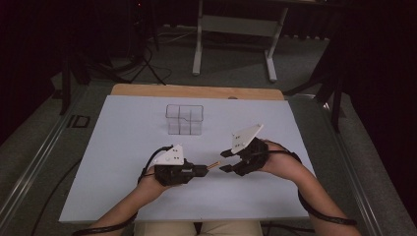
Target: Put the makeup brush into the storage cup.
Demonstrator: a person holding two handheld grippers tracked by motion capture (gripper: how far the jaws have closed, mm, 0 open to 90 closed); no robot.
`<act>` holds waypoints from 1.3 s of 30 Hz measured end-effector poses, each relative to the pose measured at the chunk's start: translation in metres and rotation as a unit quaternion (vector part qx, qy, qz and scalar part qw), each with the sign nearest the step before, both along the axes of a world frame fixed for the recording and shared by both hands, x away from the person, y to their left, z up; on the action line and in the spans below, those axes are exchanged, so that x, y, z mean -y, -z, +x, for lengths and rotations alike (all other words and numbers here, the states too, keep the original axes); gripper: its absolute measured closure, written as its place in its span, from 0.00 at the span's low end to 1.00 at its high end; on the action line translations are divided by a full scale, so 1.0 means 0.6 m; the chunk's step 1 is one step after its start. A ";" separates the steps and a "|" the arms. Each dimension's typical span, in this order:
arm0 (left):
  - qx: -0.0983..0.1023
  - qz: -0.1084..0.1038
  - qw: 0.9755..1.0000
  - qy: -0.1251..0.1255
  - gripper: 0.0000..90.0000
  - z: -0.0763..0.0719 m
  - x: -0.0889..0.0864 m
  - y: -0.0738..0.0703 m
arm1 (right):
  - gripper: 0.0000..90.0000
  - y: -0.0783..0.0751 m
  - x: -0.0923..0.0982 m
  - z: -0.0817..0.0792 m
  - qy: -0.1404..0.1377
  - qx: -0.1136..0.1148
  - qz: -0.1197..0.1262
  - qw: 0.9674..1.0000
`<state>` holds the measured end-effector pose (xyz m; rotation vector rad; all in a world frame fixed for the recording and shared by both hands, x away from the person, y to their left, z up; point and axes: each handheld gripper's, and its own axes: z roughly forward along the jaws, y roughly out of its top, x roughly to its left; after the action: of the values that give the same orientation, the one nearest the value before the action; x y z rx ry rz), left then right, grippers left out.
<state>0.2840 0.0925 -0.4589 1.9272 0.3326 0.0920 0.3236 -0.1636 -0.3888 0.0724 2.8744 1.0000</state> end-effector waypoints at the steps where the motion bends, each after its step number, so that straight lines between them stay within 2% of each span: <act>1: 0.000 0.000 1.000 0.000 0.93 0.000 0.000 0.000 | 0.57 0.000 0.000 0.000 0.000 0.000 0.000 1.000; 2: 0.000 -0.012 1.000 -0.007 0.93 0.001 -0.004 -0.003 | 0.56 0.002 0.004 0.001 0.007 0.006 0.004 1.000; 5: 0.007 -0.018 1.000 -0.014 0.93 0.002 -0.007 -0.006 | 0.57 0.004 0.007 0.000 0.010 0.005 0.009 1.000; 6: 0.006 -0.029 0.999 -0.020 0.93 0.003 -0.010 -0.009 | 0.56 0.007 0.007 -0.004 0.010 0.007 0.011 1.000; 8: 0.004 -0.036 0.999 -0.023 0.93 0.004 -0.011 -0.011 | 0.56 0.009 0.007 -0.006 0.012 0.007 0.011 1.000; 9: 0.003 -0.039 0.999 -0.024 0.93 0.004 -0.011 -0.012 | 0.54 0.012 0.007 -0.007 0.011 0.002 0.013 1.000; 11: 0.007 -0.044 0.999 -0.028 0.93 0.006 -0.013 -0.014 | 0.51 0.014 0.007 -0.009 0.015 0.009 0.016 1.000; 12: 0.003 -0.057 0.998 -0.033 0.93 0.006 -0.015 -0.016 | 0.48 0.017 0.008 -0.011 0.021 0.002 0.025 0.999; 13: 0.003 -0.057 0.998 -0.033 0.93 0.006 -0.015 -0.016 | 0.48 0.017 0.008 -0.011 0.021 0.002 0.025 0.999; 14: 0.002 -0.069 0.997 -0.036 0.93 0.008 -0.016 -0.018 | 0.48 0.020 0.009 -0.012 0.032 0.005 0.036 0.999; 15: 0.002 -0.069 0.997 -0.036 0.93 0.008 -0.016 -0.018 | 0.48 0.020 0.009 -0.012 0.032 0.005 0.036 0.999; 17: 0.001 -0.082 0.996 -0.039 0.93 0.009 -0.018 -0.020 | 0.48 0.025 0.012 -0.012 0.046 0.004 0.047 0.998; 18: 0.001 -0.098 0.994 -0.041 0.93 0.011 -0.020 -0.023 | 0.48 0.029 0.013 -0.013 0.051 0.001 0.058 0.997; 19: 0.001 -0.098 0.994 -0.041 0.93 0.011 -0.020 -0.023 | 0.48 0.029 0.013 -0.013 0.051 0.001 0.058 0.997; 20: 0.002 -0.111 0.993 -0.043 0.93 0.011 -0.021 -0.025 | 0.51 0.036 0.013 -0.016 0.052 0.002 0.067 0.996; 22: 0.004 -0.117 0.992 -0.043 0.93 0.011 -0.020 -0.027 | 0.51 0.037 0.013 -0.017 0.052 0.002 0.073 0.996; 23: 0.004 -0.123 0.992 -0.043 0.93 0.012 -0.020 -0.028 | 0.51 0.040 0.013 -0.019 0.053 -0.002 0.085 0.995; 24: 0.007 -0.141 0.989 -0.042 0.93 0.013 -0.021 -0.030 | 0.52 0.043 0.012 -0.021 0.056 -0.006 0.105 0.993; 25: 0.007 -0.141 0.989 -0.042 0.93 0.013 -0.021 -0.030 | 0.52 0.043 0.012 -0.021 0.056 -0.006 0.105 0.993; 26: 0.010 -0.155 0.987 -0.040 0.93 0.013 -0.020 -0.033 | 0.56 0.046 0.010 -0.027 0.059 -0.004 0.127 0.990; 29: 0.015 -0.161 0.986 -0.040 0.93 0.012 -0.017 -0.035 | 0.58 0.052 0.005 -0.034 0.055 0.000 0.138 0.989; 30: 0.016 -0.170 0.985 -0.037 0.93 0.011 -0.014 -0.037 | 0.59 0.055 0.000 -0.037 0.051 0.004 0.142 0.988; 31: 0.016 -0.170 0.985 -0.037 0.93 0.011 -0.014 -0.037 | 0.59 0.055 0.000 -0.037 0.051 0.004 0.142 0.988; 33: 0.014 -0.189 0.981 -0.031 0.93 0.010 -0.013 -0.037 | 0.60 0.058 -0.006 -0.043 0.052 0.002 0.161 0.986; 34: 0.019 -0.203 0.979 -0.027 0.93 0.009 -0.012 -0.039 | 0.62 0.059 -0.010 -0.047 0.054 0.006 0.176 0.983; 35: 0.019 -0.203 0.979 -0.027 0.93 0.009 -0.012 -0.039 | 0.62 0.059 -0.010 -0.047 0.054 0.006 0.176 0.983; 36: 0.019 -0.212 0.977 -0.026 0.93 0.008 -0.010 -0.040 | 0.62 0.059 -0.014 -0.049 0.052 -0.001 0.188 0.981; 37: 0.019 -0.212 0.977 -0.026 0.93 0.008 -0.010 -0.040 | 0.62 0.059 -0.014 -0.049 0.052 -0.001 0.188 0.981; 38: 0.025 -0.217 0.976 -0.024 0.93 0.007 -0.009 -0.039 | 0.63 0.058 -0.016 -0.050 0.054 -0.001 0.195 0.979; 39: 0.026 -0.216 0.976 -0.024 0.93 0.006 -0.008 -0.039 | 0.64 0.058 -0.018 -0.051 0.052 -0.008 0.204 0.978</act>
<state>0.2879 0.0973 -0.4352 1.4832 0.3332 0.0924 0.2927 -0.1526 -0.4235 0.2583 2.5969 1.5524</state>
